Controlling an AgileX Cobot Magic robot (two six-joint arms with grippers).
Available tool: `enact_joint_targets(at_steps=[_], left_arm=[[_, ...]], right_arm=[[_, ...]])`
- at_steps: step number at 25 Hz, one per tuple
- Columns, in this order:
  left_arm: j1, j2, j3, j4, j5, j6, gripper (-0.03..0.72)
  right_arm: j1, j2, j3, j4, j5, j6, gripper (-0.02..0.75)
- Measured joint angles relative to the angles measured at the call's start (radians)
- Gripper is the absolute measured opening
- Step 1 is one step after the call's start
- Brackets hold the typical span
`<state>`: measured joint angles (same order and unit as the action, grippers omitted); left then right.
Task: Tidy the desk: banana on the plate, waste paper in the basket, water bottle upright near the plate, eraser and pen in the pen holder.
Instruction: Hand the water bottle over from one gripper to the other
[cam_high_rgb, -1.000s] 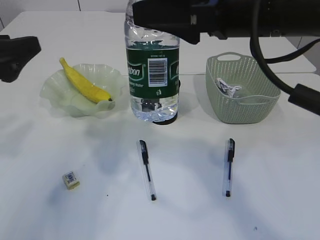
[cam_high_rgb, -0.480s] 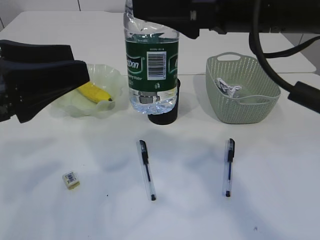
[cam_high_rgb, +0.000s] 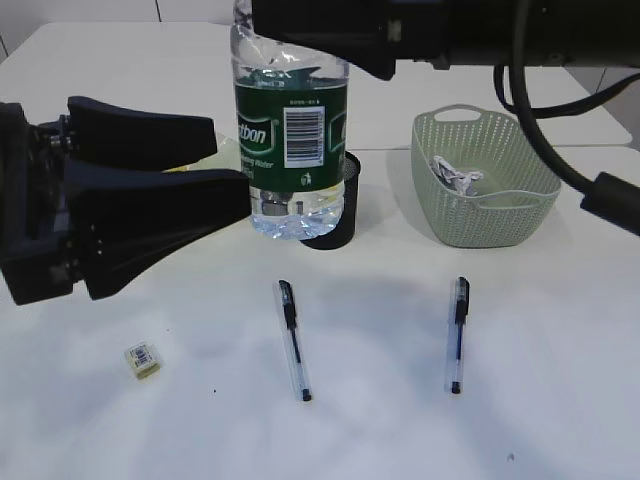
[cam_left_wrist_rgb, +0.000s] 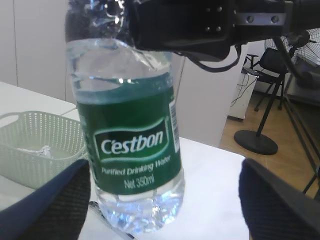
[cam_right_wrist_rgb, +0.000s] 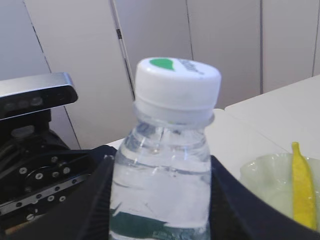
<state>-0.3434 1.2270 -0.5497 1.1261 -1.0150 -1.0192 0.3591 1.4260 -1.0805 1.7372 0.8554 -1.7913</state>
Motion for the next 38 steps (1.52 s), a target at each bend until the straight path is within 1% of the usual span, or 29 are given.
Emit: enact_joint_targets(at_steps=[3,8,17,24,26,28,30,32,34,38], left_arm=[[-0.030,0.000,-0.024,-0.047,0.019,0.000,0.676],[-0.036,0.018,-0.049,-0.074,0.020,-0.002,0.677],[-0.041,0.022,-0.049,-0.055,-0.011,-0.040,0.677],[-0.041,0.022,-0.049,-0.043,-0.029,-0.055,0.668],[-0.041,0.022,-0.049,-0.041,-0.034,-0.055,0.638],[-0.041,0.022,-0.049,-0.035,-0.039,-0.060,0.587],[-0.041,0.022,-0.051,-0.019,-0.043,-0.074,0.517],[-0.041,0.022,-0.051,-0.014,-0.043,-0.081,0.474],[-0.041,0.022,-0.053,-0.011,-0.043,-0.084,0.453],[-0.041,0.022,-0.053,-0.010,-0.037,-0.086,0.447]], right_arm=[[0.000,0.000,0.000,-0.002,0.041,-0.002,0.351],[0.002,0.000,0.000,-0.009,0.101,-0.003,0.351],[0.084,0.000,0.000,-0.014,0.102,-0.052,0.351],[0.101,0.000,0.000,-0.014,0.102,-0.055,0.351],[0.101,0.000,0.000,-0.014,0.102,-0.055,0.351],[0.101,0.000,0.000,-0.014,0.102,-0.055,0.351],[0.101,0.001,0.000,-0.014,0.102,-0.057,0.351],[0.101,0.001,0.000,-0.014,0.101,-0.059,0.351],[0.101,0.001,0.000,-0.014,0.099,-0.059,0.351],[0.101,0.001,0.000,-0.014,0.095,-0.059,0.351]])
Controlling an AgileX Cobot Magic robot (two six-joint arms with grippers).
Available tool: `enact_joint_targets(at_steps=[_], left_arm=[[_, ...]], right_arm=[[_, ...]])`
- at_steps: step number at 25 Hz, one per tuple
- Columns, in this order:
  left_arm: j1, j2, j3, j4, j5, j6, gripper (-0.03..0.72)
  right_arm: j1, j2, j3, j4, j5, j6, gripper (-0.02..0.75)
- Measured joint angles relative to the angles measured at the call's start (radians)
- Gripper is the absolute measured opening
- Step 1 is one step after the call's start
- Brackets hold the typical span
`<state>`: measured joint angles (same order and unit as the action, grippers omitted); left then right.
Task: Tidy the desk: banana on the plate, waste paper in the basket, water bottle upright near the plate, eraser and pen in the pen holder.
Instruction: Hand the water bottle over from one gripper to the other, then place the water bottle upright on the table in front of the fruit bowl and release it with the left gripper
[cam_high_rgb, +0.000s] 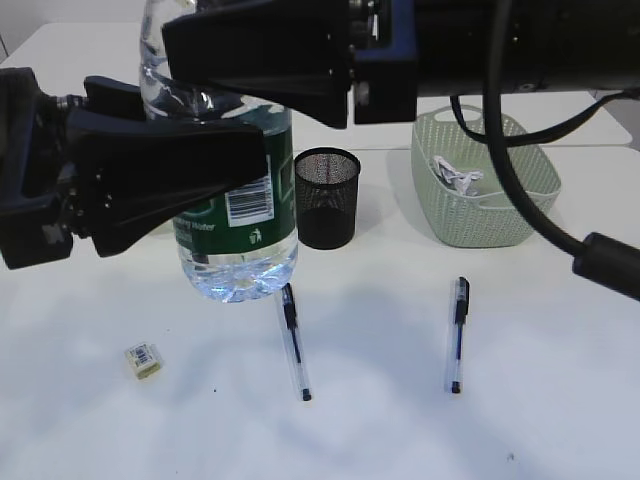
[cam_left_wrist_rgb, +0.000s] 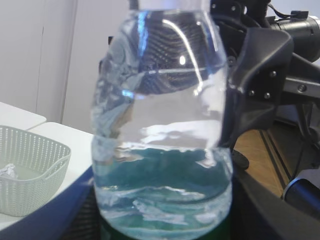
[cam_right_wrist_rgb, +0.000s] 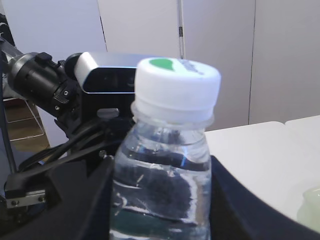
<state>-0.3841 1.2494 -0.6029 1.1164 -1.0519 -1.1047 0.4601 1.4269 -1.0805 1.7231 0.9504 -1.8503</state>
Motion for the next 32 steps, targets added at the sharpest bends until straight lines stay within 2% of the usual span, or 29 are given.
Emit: enact_joint_targets(at_steps=[4,11,17,21,26,32], left_arm=[[0.000,0.000,0.000,0.004,0.014,0.007,0.443],[0.000,0.002,0.000,-0.009,0.099,0.068,0.419],[0.023,0.008,0.000,-0.026,0.153,0.099,0.418],[0.078,0.008,0.000,-0.026,0.153,0.102,0.418],[0.170,0.008,0.000,-0.031,0.153,0.104,0.418],[0.233,0.008,0.000,-0.031,0.174,0.105,0.418]], right_arm=[[0.002,0.000,0.000,-0.007,-0.014,0.000,0.387],[0.005,0.000,0.000,0.017,-0.094,0.004,0.552],[0.005,-0.003,0.000,-0.004,-0.195,0.064,0.580],[0.005,-0.003,0.000,-0.156,-0.227,0.180,0.581],[0.005,-0.003,0.000,-0.410,-0.267,0.446,0.581],[0.005,-0.003,0.000,-0.902,-0.284,0.935,0.581]])
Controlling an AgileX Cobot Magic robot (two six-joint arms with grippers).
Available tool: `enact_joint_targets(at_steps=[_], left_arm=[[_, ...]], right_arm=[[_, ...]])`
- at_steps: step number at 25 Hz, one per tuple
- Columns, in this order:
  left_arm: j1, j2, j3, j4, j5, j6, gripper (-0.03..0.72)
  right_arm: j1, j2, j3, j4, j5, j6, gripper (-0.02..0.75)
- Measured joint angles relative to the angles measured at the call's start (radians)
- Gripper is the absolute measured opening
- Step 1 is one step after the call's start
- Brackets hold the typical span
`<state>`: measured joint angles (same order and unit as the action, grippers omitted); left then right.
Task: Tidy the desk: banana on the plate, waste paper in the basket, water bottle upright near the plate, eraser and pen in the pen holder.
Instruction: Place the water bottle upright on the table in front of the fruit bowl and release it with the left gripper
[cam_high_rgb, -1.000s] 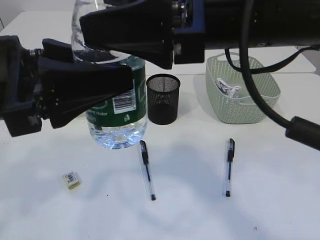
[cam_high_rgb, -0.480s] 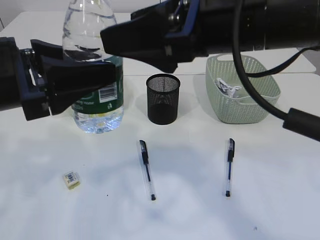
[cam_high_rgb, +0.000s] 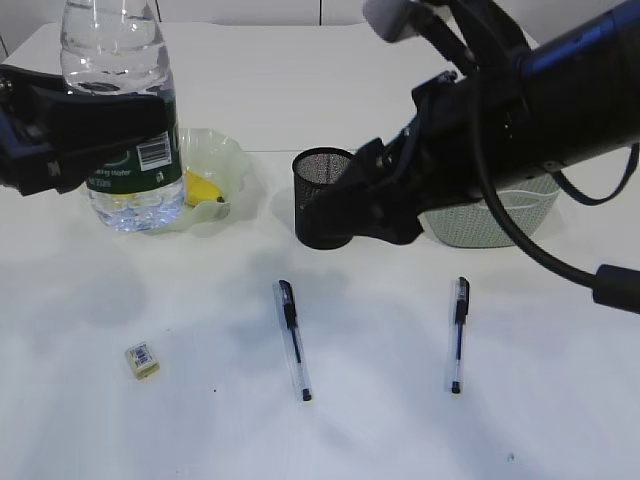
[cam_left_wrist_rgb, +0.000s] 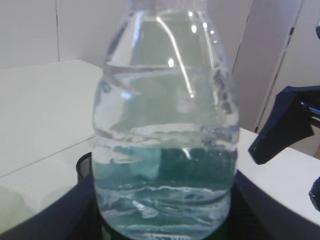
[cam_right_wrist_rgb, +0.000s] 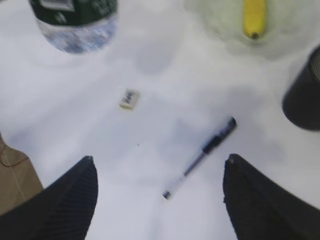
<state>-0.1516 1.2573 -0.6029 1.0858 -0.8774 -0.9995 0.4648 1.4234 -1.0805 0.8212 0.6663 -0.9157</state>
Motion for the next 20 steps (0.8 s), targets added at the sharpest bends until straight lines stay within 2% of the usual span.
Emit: enact_joint_targets(at_steps=[4,7,10,13,17,20], left_arm=[[0.006,0.000,0.000,0.002,0.076,0.000,0.418],[0.007,0.001,0.000,0.002,0.116,0.000,0.418],[0.008,0.001,0.000,0.002,0.123,0.000,0.418],[0.008,0.001,0.000,0.002,0.123,0.000,0.418],[0.008,0.001,0.000,-0.030,0.118,0.013,0.418],[0.008,0.001,0.000,-0.064,0.118,0.126,0.418]], right_arm=[[0.000,-0.001,0.000,-0.400,0.016,0.401,0.581],[0.000,-0.002,0.000,-0.690,0.092,0.655,0.581],[0.000,-0.002,0.000,-0.882,0.194,0.791,0.581],[0.000,-0.003,0.000,-0.969,0.265,0.845,0.581],[0.000,-0.003,0.000,-0.997,0.273,0.899,0.581],[0.000,-0.003,0.000,-1.001,0.270,0.909,0.581]])
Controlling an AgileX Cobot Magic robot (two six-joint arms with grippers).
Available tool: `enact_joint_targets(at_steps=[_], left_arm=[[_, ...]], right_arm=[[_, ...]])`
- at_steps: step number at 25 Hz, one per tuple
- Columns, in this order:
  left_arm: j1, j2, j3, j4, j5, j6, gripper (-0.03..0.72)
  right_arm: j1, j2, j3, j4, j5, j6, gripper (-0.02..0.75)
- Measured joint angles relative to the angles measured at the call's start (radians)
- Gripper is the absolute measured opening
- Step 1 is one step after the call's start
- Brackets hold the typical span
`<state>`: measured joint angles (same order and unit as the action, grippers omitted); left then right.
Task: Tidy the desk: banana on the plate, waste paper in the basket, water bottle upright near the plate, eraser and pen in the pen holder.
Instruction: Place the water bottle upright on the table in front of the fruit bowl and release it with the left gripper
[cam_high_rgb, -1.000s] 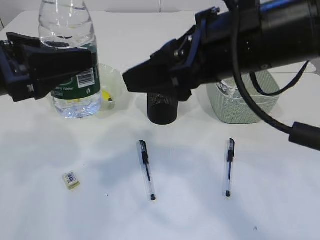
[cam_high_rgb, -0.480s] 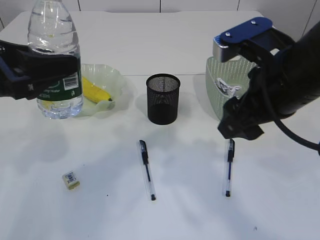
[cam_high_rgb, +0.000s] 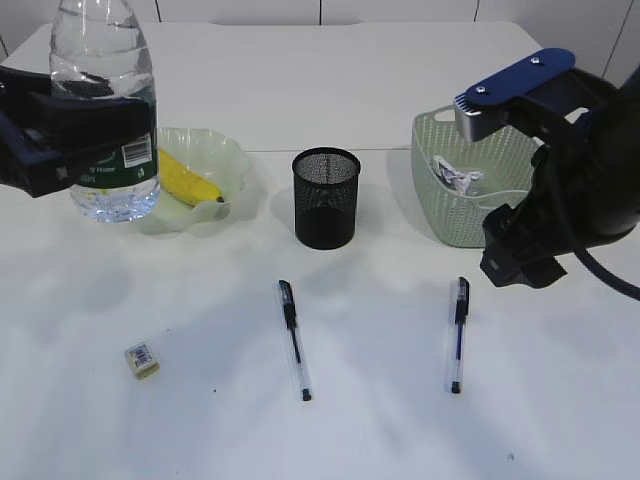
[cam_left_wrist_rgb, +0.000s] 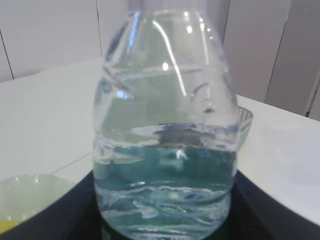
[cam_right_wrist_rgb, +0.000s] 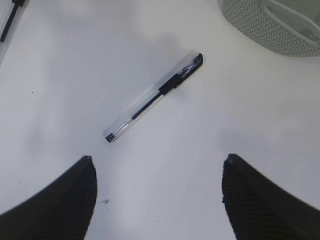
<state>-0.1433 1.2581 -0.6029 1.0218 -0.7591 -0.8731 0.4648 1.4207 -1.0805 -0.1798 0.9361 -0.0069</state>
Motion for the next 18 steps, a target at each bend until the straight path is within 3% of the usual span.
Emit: enact_joint_targets(at_steps=[4,8,12,18], left_arm=[[0.000,0.033,0.000,-0.112,-0.033,0.151,0.418],[0.000,0.147,0.000,-0.231,-0.188,0.243,0.413],[0.000,0.301,0.000,-0.270,-0.327,0.303,0.412],[0.000,0.457,0.000,-0.333,-0.325,0.448,0.412]], right_arm=[[-0.041,0.000,0.000,0.029,-0.007,0.007,0.581],[-0.098,-0.002,0.000,0.050,-0.006,0.007,0.581],[-0.107,-0.002,0.000,0.053,-0.001,0.007,0.581],[-0.107,-0.002,0.000,0.053,0.010,0.007,0.581]])
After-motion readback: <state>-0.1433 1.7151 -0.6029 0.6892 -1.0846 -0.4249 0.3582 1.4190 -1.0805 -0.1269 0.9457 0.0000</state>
